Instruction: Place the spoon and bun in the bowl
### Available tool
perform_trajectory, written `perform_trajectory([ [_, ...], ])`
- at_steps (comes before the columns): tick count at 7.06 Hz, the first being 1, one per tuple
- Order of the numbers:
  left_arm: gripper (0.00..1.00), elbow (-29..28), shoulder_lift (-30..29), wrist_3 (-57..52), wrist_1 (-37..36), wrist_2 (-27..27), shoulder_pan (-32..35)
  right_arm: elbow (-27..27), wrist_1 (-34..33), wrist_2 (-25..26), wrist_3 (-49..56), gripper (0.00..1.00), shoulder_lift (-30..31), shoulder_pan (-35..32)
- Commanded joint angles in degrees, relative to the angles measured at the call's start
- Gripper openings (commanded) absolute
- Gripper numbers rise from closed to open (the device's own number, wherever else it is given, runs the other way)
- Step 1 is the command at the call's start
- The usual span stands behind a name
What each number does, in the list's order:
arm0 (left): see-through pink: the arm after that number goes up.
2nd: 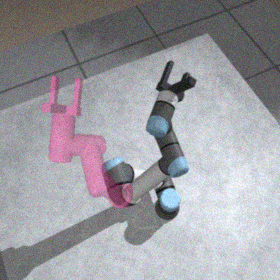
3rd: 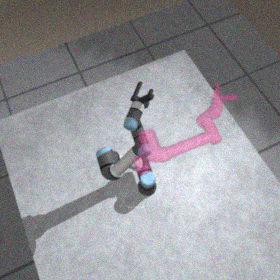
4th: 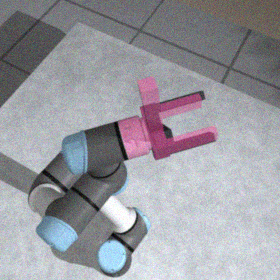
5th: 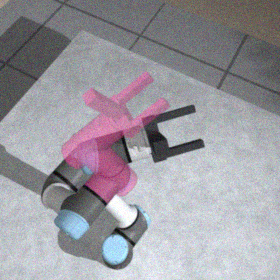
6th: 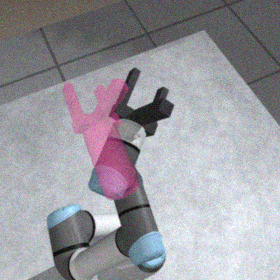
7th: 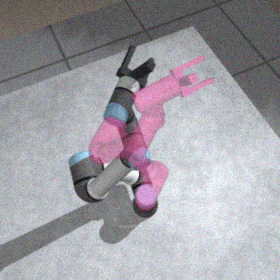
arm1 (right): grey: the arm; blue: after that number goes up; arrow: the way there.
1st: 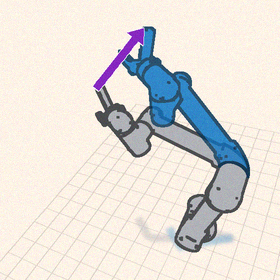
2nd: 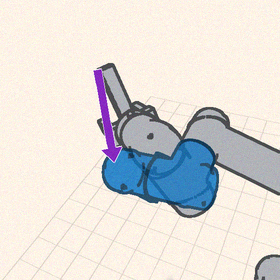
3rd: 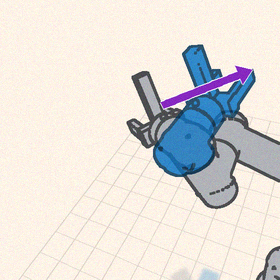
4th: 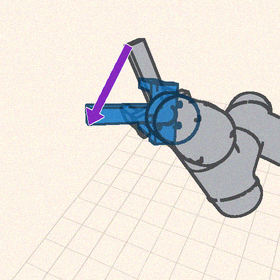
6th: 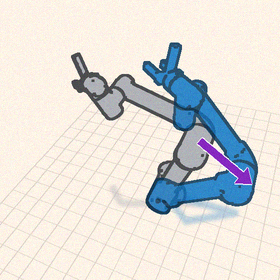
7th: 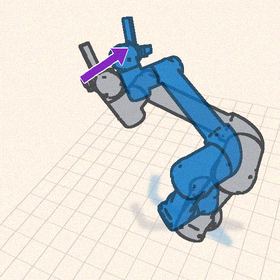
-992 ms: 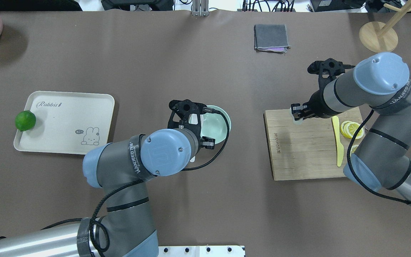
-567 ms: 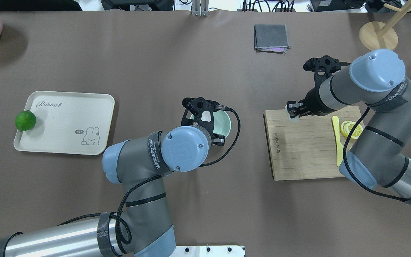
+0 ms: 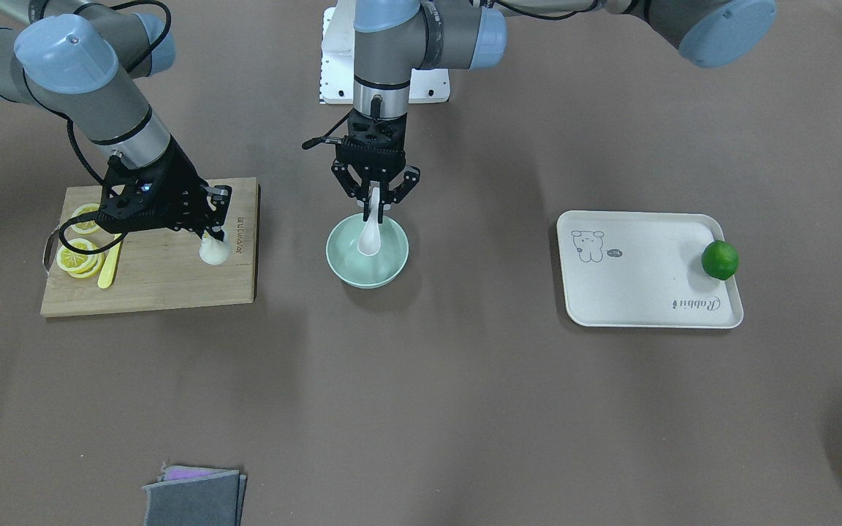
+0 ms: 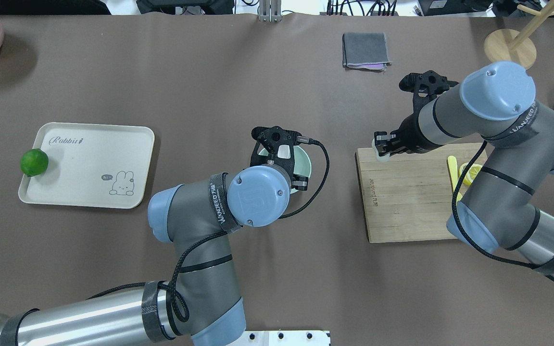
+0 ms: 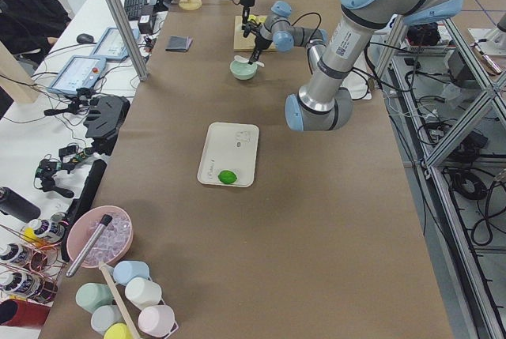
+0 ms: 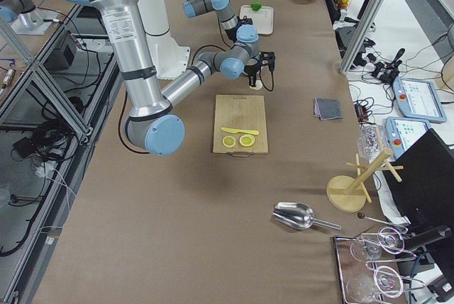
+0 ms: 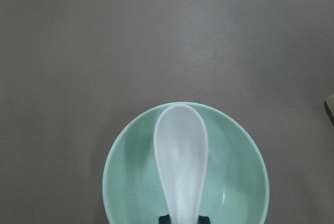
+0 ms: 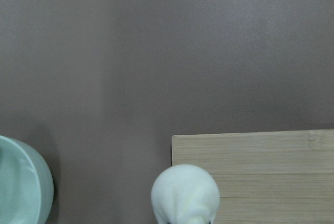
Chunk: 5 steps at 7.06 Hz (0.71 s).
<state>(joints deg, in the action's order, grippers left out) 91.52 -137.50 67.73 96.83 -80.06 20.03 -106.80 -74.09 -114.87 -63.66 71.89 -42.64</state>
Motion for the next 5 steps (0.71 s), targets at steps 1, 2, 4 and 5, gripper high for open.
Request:
perform_trajectory([
  [1, 0.97, -0.81, -0.84, 1.51, -0.06, 0.08, 0.53, -0.08, 0.00, 0.09, -0.32, 0.00, -1.22, 0.45],
  [2, 0.97, -0.55, -0.84, 1.18, -0.06, -0.01, 1.40, 0.10, -0.09, 0.17, -2.85, 0.00, -2.62, 1.32],
  [4, 0.98, 1.19, 0.29, -0.40, -0.50, -0.71, 4.47, 0.36, -0.18, 0.35, -4.01, 0.00, -4.74, 2.12],
  [5, 0.98, 4.43, 3.26, -7.72, -0.59, -3.49, 6.58, 1.49, -0.18, 0.35, -4.01, 0.00, -6.49, 2.29],
])
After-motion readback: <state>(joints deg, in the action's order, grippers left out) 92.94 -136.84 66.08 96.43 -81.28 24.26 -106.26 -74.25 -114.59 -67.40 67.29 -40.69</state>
